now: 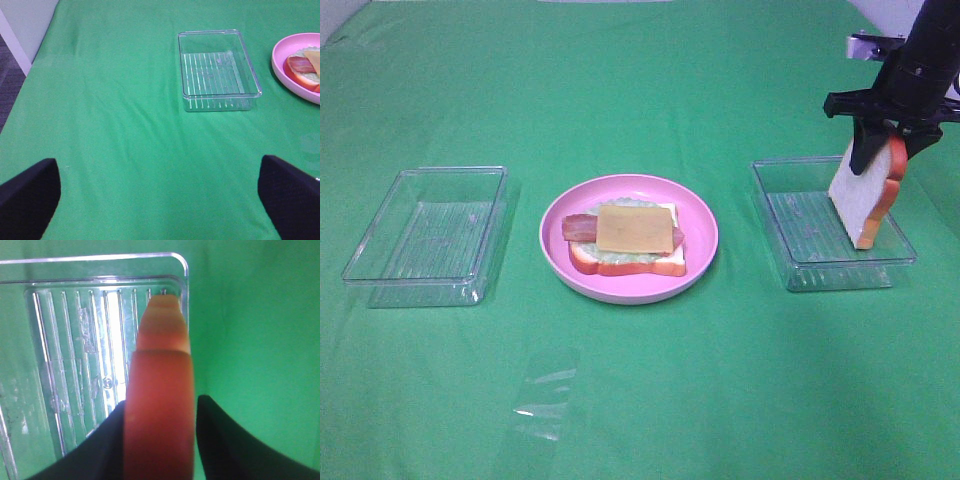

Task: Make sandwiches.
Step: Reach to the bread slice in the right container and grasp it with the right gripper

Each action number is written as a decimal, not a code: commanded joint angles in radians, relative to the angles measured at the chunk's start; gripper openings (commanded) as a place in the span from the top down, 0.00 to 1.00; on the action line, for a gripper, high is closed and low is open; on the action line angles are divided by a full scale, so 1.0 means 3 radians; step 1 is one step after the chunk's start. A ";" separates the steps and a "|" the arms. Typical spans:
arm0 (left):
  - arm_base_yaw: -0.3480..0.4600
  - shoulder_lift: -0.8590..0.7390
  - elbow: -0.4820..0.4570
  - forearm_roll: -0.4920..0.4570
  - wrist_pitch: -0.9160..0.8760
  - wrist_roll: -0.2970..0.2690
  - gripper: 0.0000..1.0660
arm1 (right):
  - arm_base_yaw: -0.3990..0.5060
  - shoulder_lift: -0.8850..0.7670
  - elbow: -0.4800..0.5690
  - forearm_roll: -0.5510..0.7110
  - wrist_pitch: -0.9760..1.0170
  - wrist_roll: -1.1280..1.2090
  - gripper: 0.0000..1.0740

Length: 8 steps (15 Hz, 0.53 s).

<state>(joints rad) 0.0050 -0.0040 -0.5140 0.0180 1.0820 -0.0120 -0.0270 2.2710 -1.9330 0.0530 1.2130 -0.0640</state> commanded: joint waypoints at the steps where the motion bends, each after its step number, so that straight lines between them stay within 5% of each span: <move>1: -0.0003 -0.0067 -0.0003 0.0000 -0.0033 0.0003 0.06 | 0.0000 0.0003 -0.0023 -0.0023 0.0407 0.0017 0.64; 5: -0.0003 -0.0067 -0.0003 0.0000 -0.0033 0.0003 0.06 | 0.0000 0.0003 -0.0023 -0.0017 0.0413 -0.0007 0.64; 8: -0.0003 -0.0067 -0.0003 0.0000 -0.0033 0.0003 0.06 | 0.0000 0.0003 -0.0023 -0.0020 0.0413 0.0007 0.78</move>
<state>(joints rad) 0.0050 -0.0040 -0.5140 0.0180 1.0820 -0.0120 -0.0270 2.2710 -1.9330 0.0530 1.2130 -0.0630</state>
